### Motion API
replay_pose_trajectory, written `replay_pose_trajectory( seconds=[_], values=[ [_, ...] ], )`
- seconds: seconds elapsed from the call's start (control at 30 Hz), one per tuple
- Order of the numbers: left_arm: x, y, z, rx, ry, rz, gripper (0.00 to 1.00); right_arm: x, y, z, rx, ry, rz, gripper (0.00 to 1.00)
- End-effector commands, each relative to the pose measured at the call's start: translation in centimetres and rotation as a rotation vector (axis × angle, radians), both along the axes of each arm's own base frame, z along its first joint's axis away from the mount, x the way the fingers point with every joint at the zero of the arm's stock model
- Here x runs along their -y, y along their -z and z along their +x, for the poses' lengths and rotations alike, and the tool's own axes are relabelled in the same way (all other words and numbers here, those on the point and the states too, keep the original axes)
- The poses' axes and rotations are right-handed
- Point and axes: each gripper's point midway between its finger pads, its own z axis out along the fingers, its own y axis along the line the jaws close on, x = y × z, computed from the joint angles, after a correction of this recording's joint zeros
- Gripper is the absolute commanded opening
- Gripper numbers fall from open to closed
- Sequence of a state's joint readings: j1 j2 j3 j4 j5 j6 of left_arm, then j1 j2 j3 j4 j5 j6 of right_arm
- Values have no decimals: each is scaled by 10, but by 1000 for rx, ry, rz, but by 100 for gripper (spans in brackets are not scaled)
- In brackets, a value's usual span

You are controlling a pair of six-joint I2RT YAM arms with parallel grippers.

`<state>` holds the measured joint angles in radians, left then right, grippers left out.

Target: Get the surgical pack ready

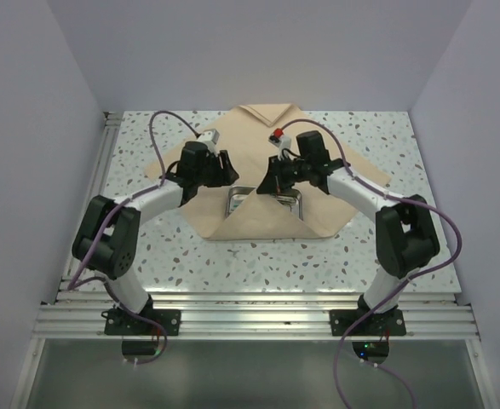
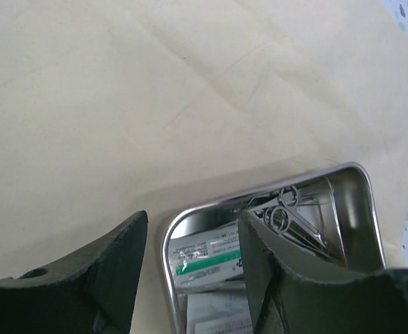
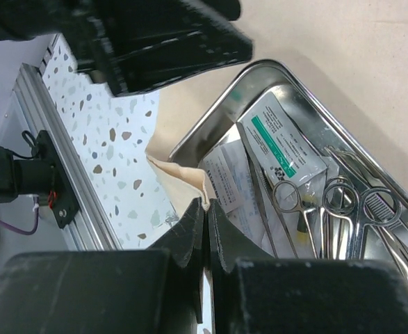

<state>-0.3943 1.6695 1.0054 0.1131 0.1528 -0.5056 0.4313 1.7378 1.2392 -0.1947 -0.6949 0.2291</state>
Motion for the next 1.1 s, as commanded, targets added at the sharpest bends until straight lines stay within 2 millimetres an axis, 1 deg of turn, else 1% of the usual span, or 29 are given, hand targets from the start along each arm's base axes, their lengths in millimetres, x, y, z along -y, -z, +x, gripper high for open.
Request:
replay_pose_trajectory(
  seconds=[0.0, 0.07, 0.1, 0.13, 0.17, 0.2, 0.23, 0.27, 0.3, 0.33, 0.37, 0.4, 0.53, 0.6, 0.67, 0.73, 0.77, 0.87, 0.97, 1.03, 1.07],
  values=[
    [11, -2, 25, -13, 11, -14, 58, -2, -30, 17, 58, 31, 32, 0],
    [17, 7, 28, -34, 34, -12, 52, 0, -27, 23, 45, 45, 30, 0],
    [20, 13, 33, -45, 39, -11, 49, 0, -29, 27, 51, 52, 32, 0],
    [22, 15, 34, -49, 49, -13, 43, 1, -29, 30, 49, 58, 32, 0],
    [27, 20, 34, -55, 77, -23, 40, 3, -27, 36, 39, 75, 31, 0],
    [30, 20, 34, -55, 89, -31, 38, 5, -26, 40, 35, 83, 32, 0],
    [33, 21, 33, -56, 108, -40, 34, 6, -25, 43, 26, 89, 35, 0],
    [39, 21, 31, -53, 149, -59, 32, 8, -30, 51, 32, 102, 41, 0],
    [42, 22, 31, -53, 163, -65, 31, 8, -22, 55, 13, 109, 29, 0],
    [45, 21, 29, -53, 179, -71, 30, 9, -20, 58, 9, 112, 22, 0],
    [47, 25, 27, -60, 202, -77, 29, 10, -24, 63, 10, 116, 22, 0],
    [48, 25, 27, -62, 207, -79, 28, 9, -16, 66, -12, 116, 14, 0],
    [56, 30, 21, -71, 256, -90, 26, 10, -10, 80, -27, 123, 15, 0],
    [58, 31, 19, -72, 270, -89, 26, 10, -12, 86, -22, 130, 21, 0],
    [59, 33, 17, -75, 279, -87, 26, 11, -10, 93, -24, 136, 23, 0],
    [61, 34, 15, -75, 288, -83, 25, 12, -3, 99, -34, 144, 17, 0],
    [61, 35, 16, -75, 286, -78, 25, 11, -6, 103, -27, 145, 20, 0],
    [59, 39, 18, -80, 273, -58, 25, 9, -1, 109, -36, 142, 17, 0],
    [57, 34, 27, -65, 255, -37, 25, 7, 5, 117, -40, 141, 9, 0],
    [57, 35, 31, -64, 249, -26, 25, 7, 8, 120, -41, 139, 5, 0],
    [58, 34, 35, -61, 253, -24, 25, 8, 5, 124, -31, 140, 9, 0]
  ],
)
